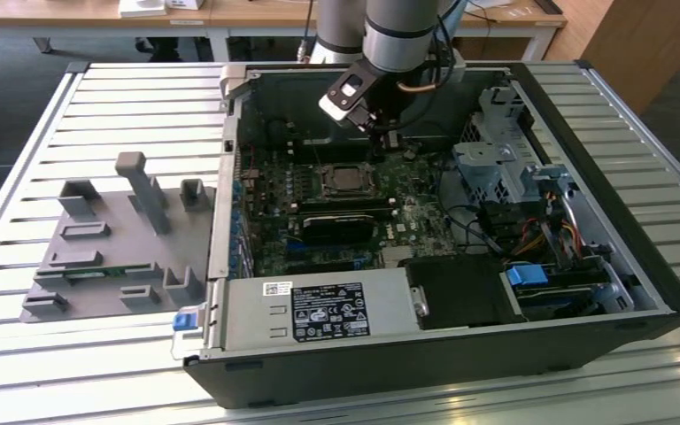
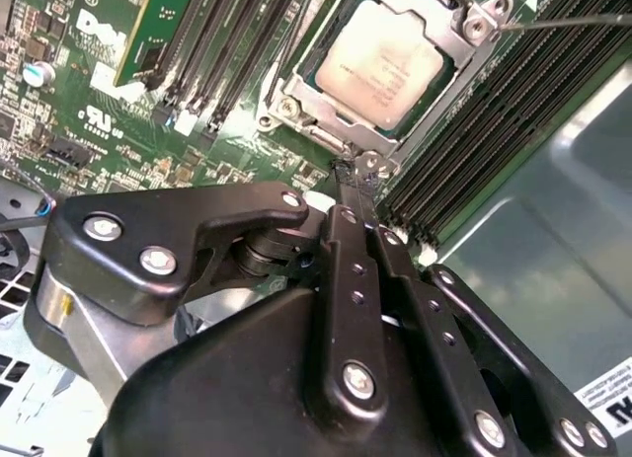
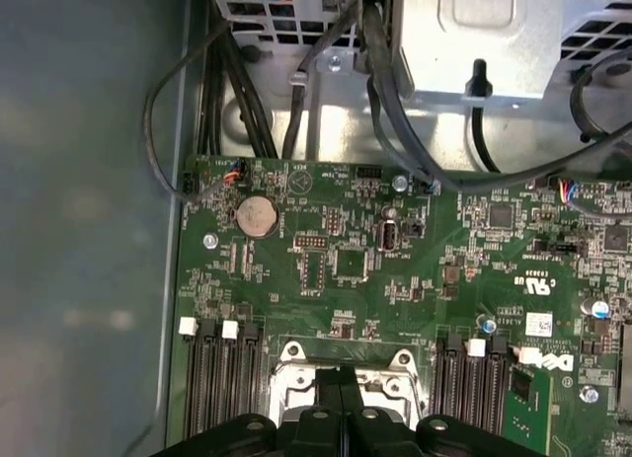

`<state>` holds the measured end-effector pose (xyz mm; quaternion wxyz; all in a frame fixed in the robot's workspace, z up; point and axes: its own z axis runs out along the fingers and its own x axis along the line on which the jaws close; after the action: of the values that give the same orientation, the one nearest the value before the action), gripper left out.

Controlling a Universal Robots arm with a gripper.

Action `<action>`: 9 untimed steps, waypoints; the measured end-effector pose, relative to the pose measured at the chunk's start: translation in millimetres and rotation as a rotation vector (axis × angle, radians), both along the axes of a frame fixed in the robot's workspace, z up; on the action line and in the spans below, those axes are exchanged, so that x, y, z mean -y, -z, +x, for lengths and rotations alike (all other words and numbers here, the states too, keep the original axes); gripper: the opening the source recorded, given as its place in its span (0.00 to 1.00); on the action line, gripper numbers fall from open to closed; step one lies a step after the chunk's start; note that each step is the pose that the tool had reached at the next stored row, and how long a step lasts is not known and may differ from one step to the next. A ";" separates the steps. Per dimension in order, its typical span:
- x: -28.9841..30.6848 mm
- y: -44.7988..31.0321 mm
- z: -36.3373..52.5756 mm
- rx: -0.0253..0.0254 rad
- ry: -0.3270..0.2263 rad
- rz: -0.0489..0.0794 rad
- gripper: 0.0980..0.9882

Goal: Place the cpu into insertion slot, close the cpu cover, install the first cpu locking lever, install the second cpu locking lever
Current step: 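Close the cpu cover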

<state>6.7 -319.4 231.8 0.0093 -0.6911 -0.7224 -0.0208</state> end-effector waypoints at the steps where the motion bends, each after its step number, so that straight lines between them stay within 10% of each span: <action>1: 0.0 0.3 -0.8 0.0000 0.000 0.000 0.01; 9: 0.0 1.8 -7.9 0.0000 0.000 -0.001 0.01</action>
<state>-1.2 -319.5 229.9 0.0091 -0.6911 -0.7224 -0.0206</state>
